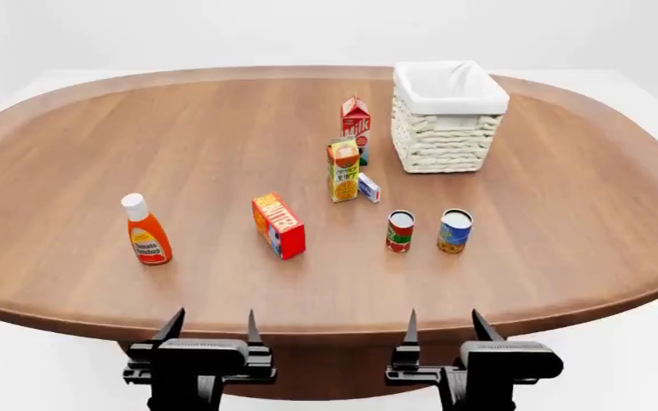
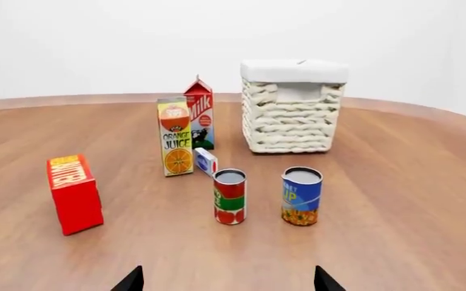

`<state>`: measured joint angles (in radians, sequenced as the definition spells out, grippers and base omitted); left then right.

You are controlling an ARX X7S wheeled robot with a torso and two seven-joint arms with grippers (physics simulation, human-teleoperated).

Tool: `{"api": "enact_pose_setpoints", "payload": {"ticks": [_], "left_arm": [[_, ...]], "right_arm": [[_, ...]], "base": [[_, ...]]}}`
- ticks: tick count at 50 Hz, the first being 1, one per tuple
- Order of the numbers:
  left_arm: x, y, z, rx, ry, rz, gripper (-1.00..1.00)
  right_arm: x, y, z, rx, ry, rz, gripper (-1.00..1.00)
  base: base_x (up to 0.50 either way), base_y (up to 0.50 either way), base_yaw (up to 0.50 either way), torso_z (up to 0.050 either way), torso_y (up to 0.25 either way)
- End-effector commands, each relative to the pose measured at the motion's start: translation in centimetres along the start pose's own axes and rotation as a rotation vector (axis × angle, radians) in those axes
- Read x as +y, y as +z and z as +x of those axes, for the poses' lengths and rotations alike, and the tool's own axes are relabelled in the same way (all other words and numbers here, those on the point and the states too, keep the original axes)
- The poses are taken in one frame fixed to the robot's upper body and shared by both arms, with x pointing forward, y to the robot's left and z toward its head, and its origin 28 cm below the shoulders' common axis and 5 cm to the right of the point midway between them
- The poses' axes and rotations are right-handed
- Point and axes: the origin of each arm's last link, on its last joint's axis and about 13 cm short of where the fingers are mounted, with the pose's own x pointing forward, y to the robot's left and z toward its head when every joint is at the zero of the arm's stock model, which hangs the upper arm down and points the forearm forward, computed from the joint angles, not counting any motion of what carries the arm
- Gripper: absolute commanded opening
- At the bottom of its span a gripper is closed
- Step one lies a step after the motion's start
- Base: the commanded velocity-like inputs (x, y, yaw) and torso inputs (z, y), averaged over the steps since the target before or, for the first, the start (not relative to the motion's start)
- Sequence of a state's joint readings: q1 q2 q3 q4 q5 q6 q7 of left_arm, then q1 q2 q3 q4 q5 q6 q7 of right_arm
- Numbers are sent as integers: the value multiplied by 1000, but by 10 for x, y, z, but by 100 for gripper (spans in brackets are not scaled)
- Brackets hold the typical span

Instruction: Pick up the cream cheese box and the butter, and put them in the basket.

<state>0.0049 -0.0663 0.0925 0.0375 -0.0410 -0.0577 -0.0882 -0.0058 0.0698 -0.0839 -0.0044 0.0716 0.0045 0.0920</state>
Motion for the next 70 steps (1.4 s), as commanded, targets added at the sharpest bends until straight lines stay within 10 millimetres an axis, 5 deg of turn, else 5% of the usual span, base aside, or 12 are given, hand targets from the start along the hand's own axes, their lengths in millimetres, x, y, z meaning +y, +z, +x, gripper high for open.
{"api": "enact_pose_setpoints", "payload": {"ticks": [1, 6, 12, 18, 27, 70], "left_arm": [[6, 15, -3, -82, 26, -11, 100], [25, 59, -14, -304, 142, -25, 100], [48, 107, -38, -605, 302, -11, 100], [56, 133, -61, -821, 386, 56, 100], [63, 143, -73, -907, 462, 31, 100], [66, 142, -70, -888, 467, 27, 100]], "right_arm": [[-7, 21, -2, -84, -28, 6, 100], [-25, 64, -3, -279, -106, 36, 100], [-51, 137, -23, -747, -219, 68, 100], [-54, 155, -34, -900, -240, 83, 100], [-50, 165, -46, -1032, -177, 58, 100], [-27, 153, -50, -889, 83, -15, 100]], "base": [[0, 0, 0, 0, 0], [0, 0, 0, 0, 0], [0, 0, 0, 0, 0], [0, 0, 0, 0, 0], [254, -76, 0, 0, 0], [500, -72, 0, 0, 0]]}}
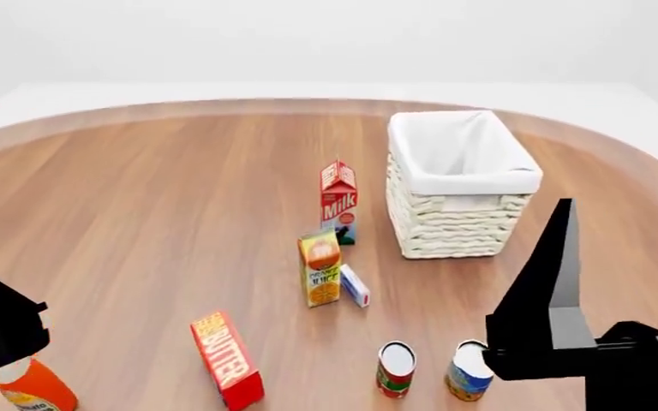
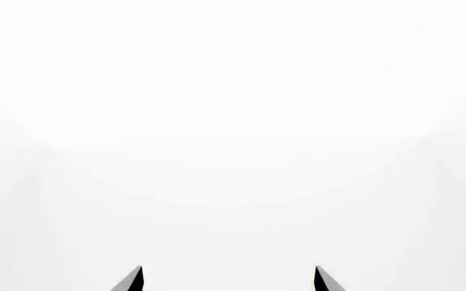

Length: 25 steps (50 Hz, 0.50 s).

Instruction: Pick up the cream cheese box and the butter, and put them in the basket.

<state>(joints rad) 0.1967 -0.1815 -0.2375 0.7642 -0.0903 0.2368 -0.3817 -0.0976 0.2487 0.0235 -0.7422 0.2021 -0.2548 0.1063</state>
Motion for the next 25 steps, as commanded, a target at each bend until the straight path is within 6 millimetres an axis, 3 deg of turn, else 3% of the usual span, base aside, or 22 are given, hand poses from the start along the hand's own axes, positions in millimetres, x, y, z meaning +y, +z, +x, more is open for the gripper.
{"api": "enact_pose_setpoints", "payload": {"ticks": [1, 25], "left_arm": [[3, 0, 0, -14, 2, 16, 100], [3, -1, 0, -7, 2, 17, 100]], "right_arm": [[1, -1, -2, 9, 34, -24, 100], [4, -1, -4, 12, 59, -31, 100]], "base": [[500, 0, 0, 0, 0], [500, 21, 0, 0, 0]]}}
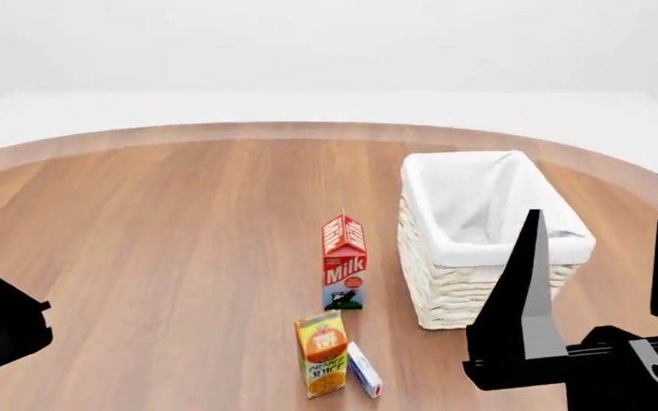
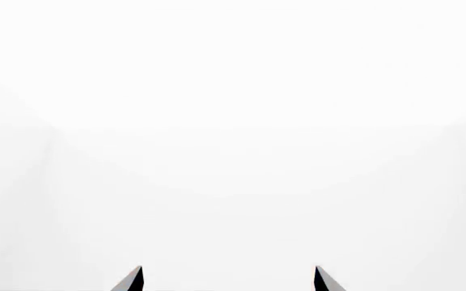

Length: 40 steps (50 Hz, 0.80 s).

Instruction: Pick up the cream cheese box and the butter, and put them in the basket.

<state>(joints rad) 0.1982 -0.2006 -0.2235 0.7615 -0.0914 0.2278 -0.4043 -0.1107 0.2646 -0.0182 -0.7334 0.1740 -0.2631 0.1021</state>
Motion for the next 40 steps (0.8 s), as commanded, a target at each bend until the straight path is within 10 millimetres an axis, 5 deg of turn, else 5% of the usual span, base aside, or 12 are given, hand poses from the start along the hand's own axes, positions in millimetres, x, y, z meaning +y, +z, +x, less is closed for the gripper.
{"api": "enact_pose_setpoints", "payload": {"ticks": [1, 25, 40], "left_arm": [[3, 0, 0, -17, 3, 15, 100], [3, -2, 0, -10, -2, 12, 100], [2, -3, -1, -1, -8, 15, 100]], "right_arm": [[0, 1, 0, -9, 15, -31, 100], [0, 0, -1, 6, 14, -16, 100], [-13, -3, 2, 534, -67, 37, 100]], "base": [[500, 51, 0, 0, 0], [499, 58, 0, 0, 1], [60, 3, 0, 0, 0]]}}
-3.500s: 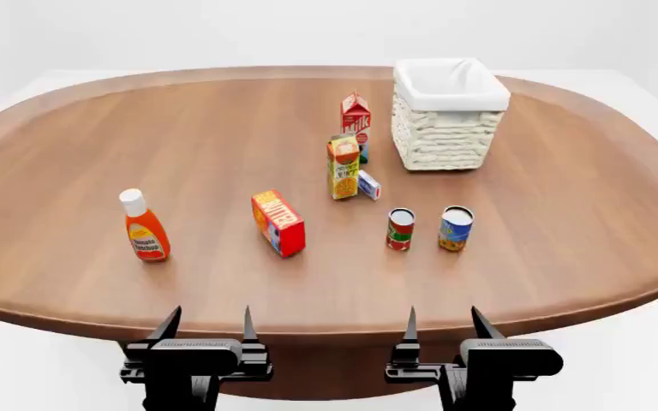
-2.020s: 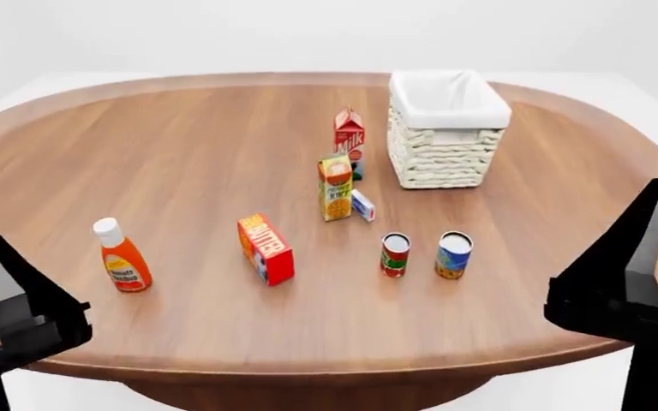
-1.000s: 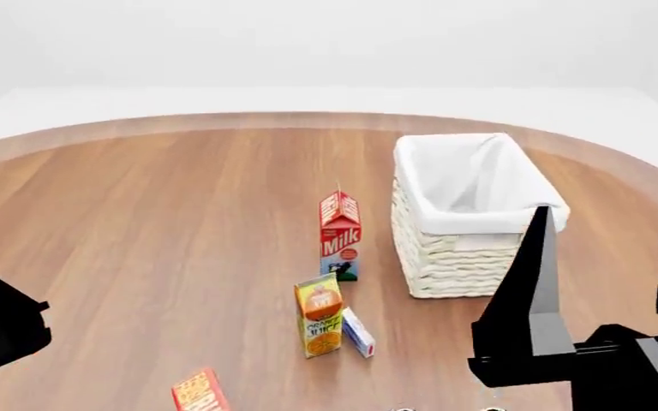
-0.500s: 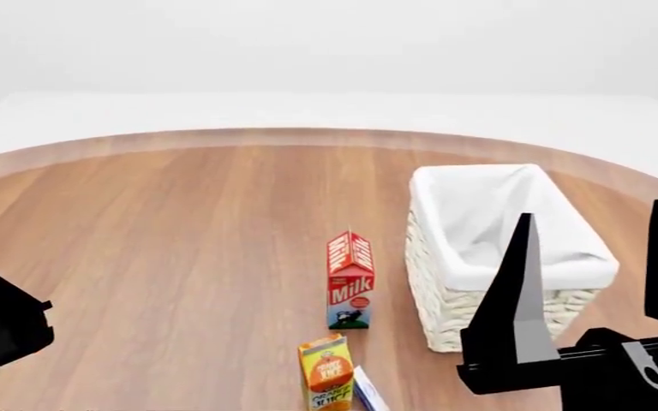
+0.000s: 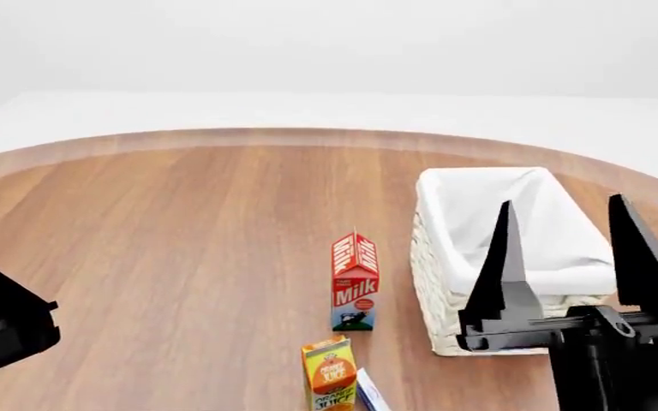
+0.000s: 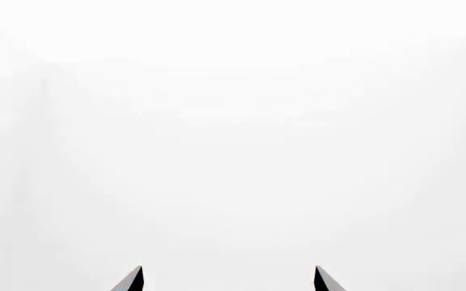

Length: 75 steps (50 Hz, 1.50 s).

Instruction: Pick up the cream cheese box and the butter, and put them in the basket.

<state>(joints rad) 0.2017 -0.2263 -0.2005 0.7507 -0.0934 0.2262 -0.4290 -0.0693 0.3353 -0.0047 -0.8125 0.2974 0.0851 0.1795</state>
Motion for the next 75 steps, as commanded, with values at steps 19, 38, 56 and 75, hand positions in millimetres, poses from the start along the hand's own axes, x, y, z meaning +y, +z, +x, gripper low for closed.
{"api": "enact_pose_setpoints", "payload": {"ticks": [19, 38, 56, 75], "left_arm": [[1, 2, 0, -16, -5, 11, 100], [-2, 1, -1, -5, -14, 2, 100], [-2, -1, 0, 6, -13, -6, 100], [-3, -2, -1, 11, -18, -6, 100]], "right_arm": [[-6, 26, -8, 814, 69, 117, 100], [4, 37, 11, 967, 244, 148, 100], [14, 11, 33, 1020, 281, 116, 100], [20, -20, 9, 1188, 260, 153, 100]], "base": [[0, 0, 0, 0, 0], [0, 0, 0, 0, 0], [0, 0, 0, 0, 0], [0, 0, 0, 0, 0]]}}
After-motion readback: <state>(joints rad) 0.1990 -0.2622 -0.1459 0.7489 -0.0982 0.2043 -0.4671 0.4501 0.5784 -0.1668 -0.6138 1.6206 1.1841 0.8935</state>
